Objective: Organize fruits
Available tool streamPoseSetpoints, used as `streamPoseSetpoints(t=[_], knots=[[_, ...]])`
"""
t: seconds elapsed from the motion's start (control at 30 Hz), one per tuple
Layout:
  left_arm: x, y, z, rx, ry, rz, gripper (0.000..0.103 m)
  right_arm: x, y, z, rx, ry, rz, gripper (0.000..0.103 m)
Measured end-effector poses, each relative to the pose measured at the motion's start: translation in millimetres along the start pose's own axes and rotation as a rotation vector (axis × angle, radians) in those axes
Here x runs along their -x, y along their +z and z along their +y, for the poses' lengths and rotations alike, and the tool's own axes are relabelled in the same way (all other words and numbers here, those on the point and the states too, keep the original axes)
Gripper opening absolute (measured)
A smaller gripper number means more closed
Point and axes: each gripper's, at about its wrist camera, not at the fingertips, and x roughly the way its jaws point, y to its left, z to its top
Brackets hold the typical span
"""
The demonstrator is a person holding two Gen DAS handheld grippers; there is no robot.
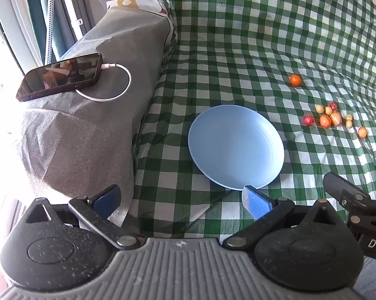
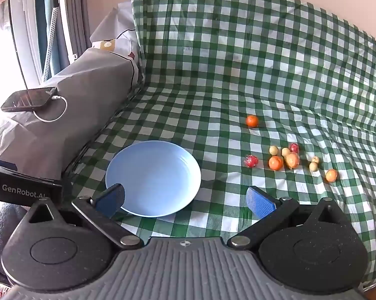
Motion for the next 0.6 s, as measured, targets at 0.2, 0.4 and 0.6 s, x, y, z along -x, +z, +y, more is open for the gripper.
streamPoseSetpoints(t=[0.2,0.4,0.6], knots=[[-3.8,0.5,-0.1,0.004,0.004,0.012,0.103,-2.6,-0.1,-1.0,0.005,0.005,0.010,0.102],[-5.8,0.2,0.2,-0.010,0.007,0.017,0.103,0.4,-4.6,0.2,0.002,0.006,0.019,0.102],[-7.5,1.0,-1.8,-0.018,0.007,0.023,0.103,-7.4,-6.5,7.1,0.001,-0.002,0.015,0.102]])
